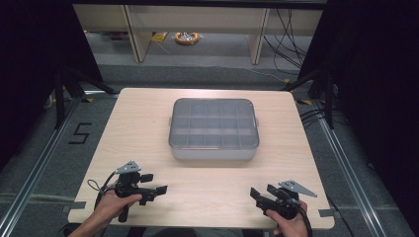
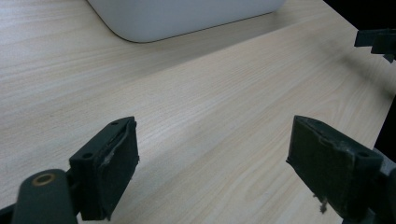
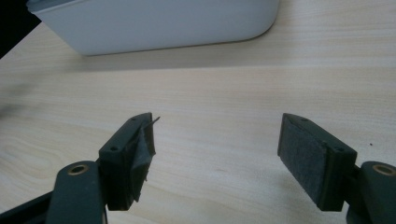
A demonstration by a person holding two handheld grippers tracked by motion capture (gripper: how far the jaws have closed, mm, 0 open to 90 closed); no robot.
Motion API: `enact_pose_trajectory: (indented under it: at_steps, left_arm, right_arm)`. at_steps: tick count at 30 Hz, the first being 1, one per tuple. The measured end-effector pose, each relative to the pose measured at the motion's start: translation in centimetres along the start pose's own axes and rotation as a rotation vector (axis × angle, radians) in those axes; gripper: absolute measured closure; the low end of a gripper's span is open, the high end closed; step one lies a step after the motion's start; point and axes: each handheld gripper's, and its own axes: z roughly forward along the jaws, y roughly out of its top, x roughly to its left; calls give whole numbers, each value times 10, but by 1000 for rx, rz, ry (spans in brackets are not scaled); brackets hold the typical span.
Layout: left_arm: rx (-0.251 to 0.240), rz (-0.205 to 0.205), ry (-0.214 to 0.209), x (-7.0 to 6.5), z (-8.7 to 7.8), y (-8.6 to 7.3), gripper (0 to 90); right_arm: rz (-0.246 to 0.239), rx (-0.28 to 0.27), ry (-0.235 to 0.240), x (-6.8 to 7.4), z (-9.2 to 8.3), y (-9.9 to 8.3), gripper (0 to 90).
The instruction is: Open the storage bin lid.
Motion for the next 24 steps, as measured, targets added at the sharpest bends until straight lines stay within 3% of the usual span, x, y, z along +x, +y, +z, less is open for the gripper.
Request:
enact_pose_trajectory:
  at_steps: [3,4,5,6,10,11,12,15,16,17,19,24]
  left_arm:
    - [-1,-9,0,1,0,2,155]
    - [-7,-33,-18,2,0,3,155]
    - [-7,-33,-18,2,0,3,154]
    - [-15,-62,-36,2,-1,5,154]
    - [-25,-55,-25,4,-2,10,154]
    - [-32,-73,-36,6,-2,13,154]
    - [-37,-75,-35,6,-1,15,154]
    - [-46,-75,-20,7,0,18,155]
    - [-45,-69,-19,8,0,22,155]
    - [-42,-57,-14,9,1,26,154]
    - [-46,-61,-11,10,3,31,155]
    - [-61,-70,-14,11,3,41,155]
  right_arm:
    - [-20,-18,8,-4,1,2,282]
    - [-8,-18,8,-5,1,3,283]
    - [46,-7,18,-3,1,3,283]
    - [12,-19,10,-7,1,4,283]
    - [15,-44,14,-12,2,7,284]
    - [78,-33,14,-10,1,8,285]
    - [37,-48,28,-15,2,10,287]
    - [53,-58,30,-16,2,12,292]
    - [70,-61,43,-17,3,13,290]
    - [120,-54,61,-17,3,17,289]
    - [92,-68,58,-20,3,21,289]
    - [118,-80,68,-23,2,35,288]
